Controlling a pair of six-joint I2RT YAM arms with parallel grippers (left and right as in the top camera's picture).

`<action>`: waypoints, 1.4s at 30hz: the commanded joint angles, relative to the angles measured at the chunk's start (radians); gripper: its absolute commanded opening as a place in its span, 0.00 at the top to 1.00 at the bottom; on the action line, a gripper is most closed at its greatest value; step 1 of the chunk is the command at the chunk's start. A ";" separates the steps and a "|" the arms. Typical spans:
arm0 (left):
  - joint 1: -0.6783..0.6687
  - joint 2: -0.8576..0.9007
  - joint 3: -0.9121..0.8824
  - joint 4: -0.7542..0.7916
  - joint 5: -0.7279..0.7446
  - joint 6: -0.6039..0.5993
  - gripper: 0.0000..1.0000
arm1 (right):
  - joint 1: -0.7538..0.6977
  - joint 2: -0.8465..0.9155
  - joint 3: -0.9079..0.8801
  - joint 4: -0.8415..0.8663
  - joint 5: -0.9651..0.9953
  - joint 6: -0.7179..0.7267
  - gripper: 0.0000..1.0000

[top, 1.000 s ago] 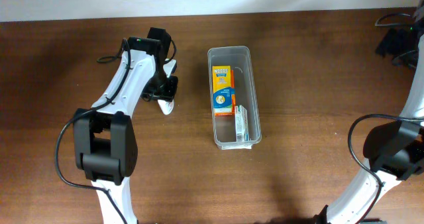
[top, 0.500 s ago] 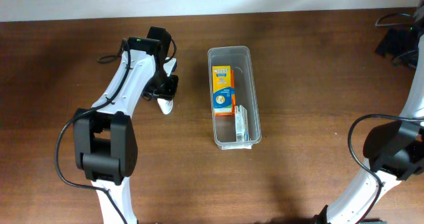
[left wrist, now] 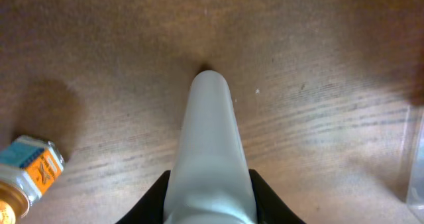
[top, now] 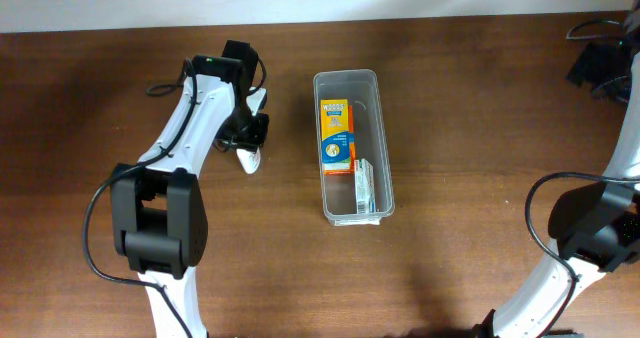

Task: Pack container
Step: 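Lift the white bottle and carry it toward the container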

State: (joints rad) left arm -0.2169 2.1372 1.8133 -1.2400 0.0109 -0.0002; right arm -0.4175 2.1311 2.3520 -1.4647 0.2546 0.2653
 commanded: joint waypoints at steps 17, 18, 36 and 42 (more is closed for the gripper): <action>-0.071 0.006 0.523 -0.160 0.214 -0.113 0.82 | -0.008 0.003 0.007 0.000 0.019 0.004 0.02; -0.089 0.006 0.535 -0.156 0.214 -0.124 0.83 | -0.008 0.003 0.007 0.000 0.019 0.004 0.02; -0.314 0.010 0.546 0.055 0.135 -0.348 0.82 | -0.008 0.003 0.007 0.000 0.019 0.004 0.02; -0.319 0.047 0.546 0.079 0.124 -0.423 0.82 | -0.008 0.003 0.007 0.000 0.019 0.004 0.02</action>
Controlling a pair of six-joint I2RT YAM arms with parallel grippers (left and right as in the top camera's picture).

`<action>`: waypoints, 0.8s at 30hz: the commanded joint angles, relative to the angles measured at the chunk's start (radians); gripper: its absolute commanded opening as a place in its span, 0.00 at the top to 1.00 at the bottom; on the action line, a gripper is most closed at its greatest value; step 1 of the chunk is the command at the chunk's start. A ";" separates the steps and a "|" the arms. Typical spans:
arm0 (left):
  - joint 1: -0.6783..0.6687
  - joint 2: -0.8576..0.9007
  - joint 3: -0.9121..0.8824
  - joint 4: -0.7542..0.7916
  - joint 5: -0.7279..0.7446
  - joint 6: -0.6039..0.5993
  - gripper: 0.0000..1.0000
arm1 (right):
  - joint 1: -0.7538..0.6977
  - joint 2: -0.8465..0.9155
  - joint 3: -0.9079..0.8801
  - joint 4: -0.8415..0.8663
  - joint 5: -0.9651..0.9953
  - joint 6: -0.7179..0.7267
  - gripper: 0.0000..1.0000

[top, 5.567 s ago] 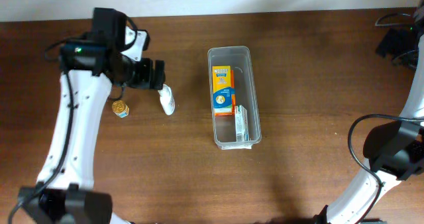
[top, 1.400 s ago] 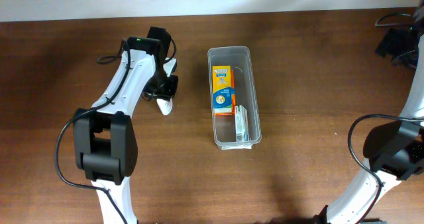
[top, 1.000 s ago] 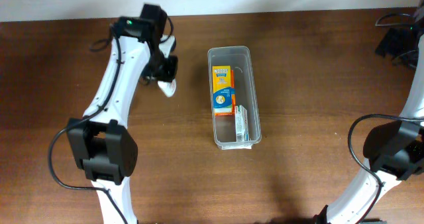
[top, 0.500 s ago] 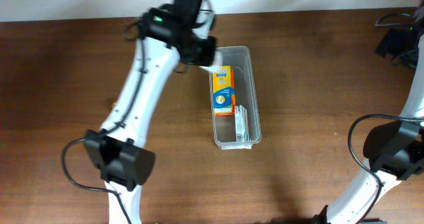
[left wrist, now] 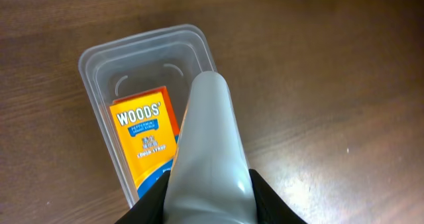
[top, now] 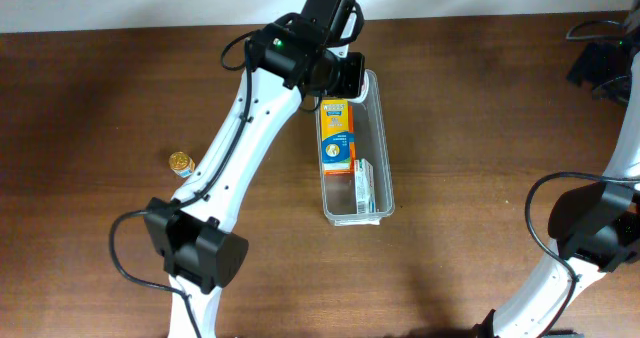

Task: Pack container
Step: 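Lift the white bottle and carry it toward the container, then lower the white bottle upright into the container's far end, release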

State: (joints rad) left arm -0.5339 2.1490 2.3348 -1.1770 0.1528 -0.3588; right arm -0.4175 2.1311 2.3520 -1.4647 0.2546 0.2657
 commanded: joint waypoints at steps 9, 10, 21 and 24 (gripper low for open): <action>-0.046 0.095 0.024 0.022 -0.019 -0.113 0.82 | -0.008 0.003 0.007 0.000 0.019 0.003 0.02; -0.050 0.102 0.024 0.023 -0.019 -0.127 0.82 | -0.008 0.003 0.007 0.000 0.019 0.003 0.02; -0.060 0.159 0.024 0.019 -0.038 -0.203 0.82 | -0.008 0.003 0.007 0.000 0.019 0.003 0.02; -0.060 0.163 0.024 0.010 -0.084 -0.210 0.82 | -0.008 0.003 0.007 0.000 0.019 0.003 0.02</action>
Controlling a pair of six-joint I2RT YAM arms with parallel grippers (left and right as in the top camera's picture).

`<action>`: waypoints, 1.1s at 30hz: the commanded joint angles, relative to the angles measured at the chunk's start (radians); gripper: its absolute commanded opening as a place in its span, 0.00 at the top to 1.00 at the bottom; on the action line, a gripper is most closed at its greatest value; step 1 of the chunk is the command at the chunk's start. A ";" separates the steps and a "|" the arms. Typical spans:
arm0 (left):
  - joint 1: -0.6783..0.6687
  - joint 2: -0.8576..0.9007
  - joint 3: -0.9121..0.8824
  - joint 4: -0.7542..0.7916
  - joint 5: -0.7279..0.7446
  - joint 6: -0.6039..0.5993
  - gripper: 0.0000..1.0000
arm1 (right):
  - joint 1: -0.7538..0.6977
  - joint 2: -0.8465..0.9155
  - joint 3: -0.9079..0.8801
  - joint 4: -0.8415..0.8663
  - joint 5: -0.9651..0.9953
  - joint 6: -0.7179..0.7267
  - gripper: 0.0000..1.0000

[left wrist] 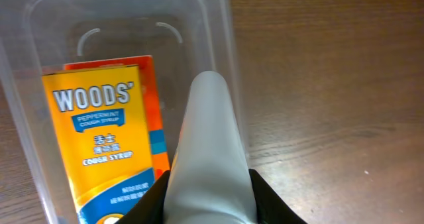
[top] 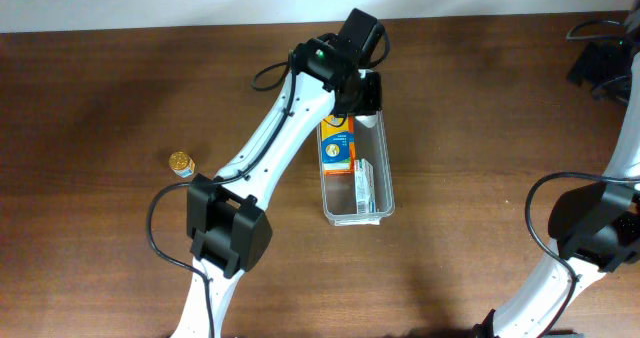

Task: Pack container
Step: 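Lower the white bottle upright into the container's far end, release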

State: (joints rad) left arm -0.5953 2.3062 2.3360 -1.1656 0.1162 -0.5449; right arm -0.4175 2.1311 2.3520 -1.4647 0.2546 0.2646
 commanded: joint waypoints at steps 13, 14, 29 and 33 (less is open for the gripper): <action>0.002 0.051 0.023 -0.001 -0.087 -0.023 0.81 | -0.008 0.003 0.007 0.000 0.019 0.005 0.02; 0.002 0.051 0.023 0.000 -0.090 -0.023 0.81 | -0.008 0.003 0.007 0.000 0.019 0.005 0.02; 0.002 0.056 0.023 0.037 -0.139 -0.023 0.81 | -0.008 0.003 0.007 0.000 0.019 0.005 0.02; 0.002 0.056 0.023 0.052 -0.139 -0.023 0.81 | -0.008 0.003 0.007 0.000 0.019 0.005 0.02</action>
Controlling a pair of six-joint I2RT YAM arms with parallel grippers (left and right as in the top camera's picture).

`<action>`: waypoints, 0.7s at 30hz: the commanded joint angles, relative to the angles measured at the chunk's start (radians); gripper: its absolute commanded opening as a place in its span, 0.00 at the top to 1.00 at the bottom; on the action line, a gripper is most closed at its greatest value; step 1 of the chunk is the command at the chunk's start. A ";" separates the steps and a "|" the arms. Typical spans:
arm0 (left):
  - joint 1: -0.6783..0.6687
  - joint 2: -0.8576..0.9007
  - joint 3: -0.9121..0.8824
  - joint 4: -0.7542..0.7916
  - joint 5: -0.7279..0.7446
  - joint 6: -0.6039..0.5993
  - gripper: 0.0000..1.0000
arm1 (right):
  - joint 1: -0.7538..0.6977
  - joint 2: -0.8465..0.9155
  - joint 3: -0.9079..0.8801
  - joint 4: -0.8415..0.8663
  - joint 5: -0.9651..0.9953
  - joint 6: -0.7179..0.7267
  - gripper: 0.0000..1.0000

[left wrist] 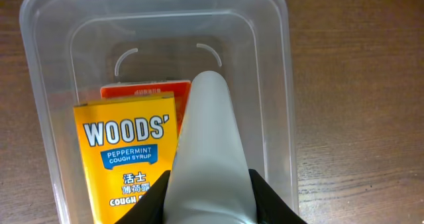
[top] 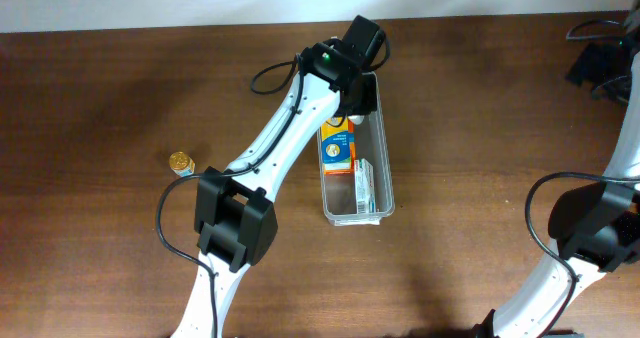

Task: Pack container
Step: 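Lower the white bottle upright into the container's far end, release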

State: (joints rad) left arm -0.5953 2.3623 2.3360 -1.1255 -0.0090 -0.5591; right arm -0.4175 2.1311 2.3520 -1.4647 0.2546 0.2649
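Note:
The clear plastic container point(top: 385, 168) lies lengthwise mid-table, its rim point(left wrist: 286, 65) filling the left wrist view. Inside lies an orange and yellow Woods cough syrup box point(left wrist: 126, 151), also seen from overhead as the box point(top: 338, 148), with a small white packet point(top: 364, 188) at the near end. My left gripper point(top: 352, 96) hangs over the container's far end, shut on a pale grey tube point(left wrist: 207, 151) whose tip points into the container beside the box. The right gripper is out of view; only its arm point(top: 600, 218) shows at the right edge.
A small gold-capped jar point(top: 181, 163) with a blue label stands on the brown wooden table point(top: 480, 108) at the left. Dark cables and gear point(top: 600, 58) lie at the back right corner.
My left gripper with the tube has shifted slightly, from the container's right wall to squarely over its far end. The tube's tip now points at the container floor beside the box.
My left gripper was shut on the grey tube low over the table, left of the container, near the small jar. Then it held the tube over the container's far left corner, then over its right wall, and now over the far end inside the rim.

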 commanded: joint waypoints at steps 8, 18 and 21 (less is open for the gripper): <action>0.002 0.040 0.023 0.016 -0.006 -0.008 0.81 | -0.008 0.003 0.007 0.000 0.019 0.004 0.02; 0.002 0.062 0.023 0.020 0.020 -0.008 0.70 | -0.008 0.003 0.007 0.000 0.019 0.004 0.02; 0.002 0.062 0.023 0.021 0.020 -0.008 0.62 | -0.008 0.003 0.007 0.000 0.019 0.004 0.02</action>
State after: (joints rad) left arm -0.5953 2.4294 2.3360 -1.1088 0.0143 -0.5659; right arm -0.4175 2.1311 2.3520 -1.4647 0.2546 0.2653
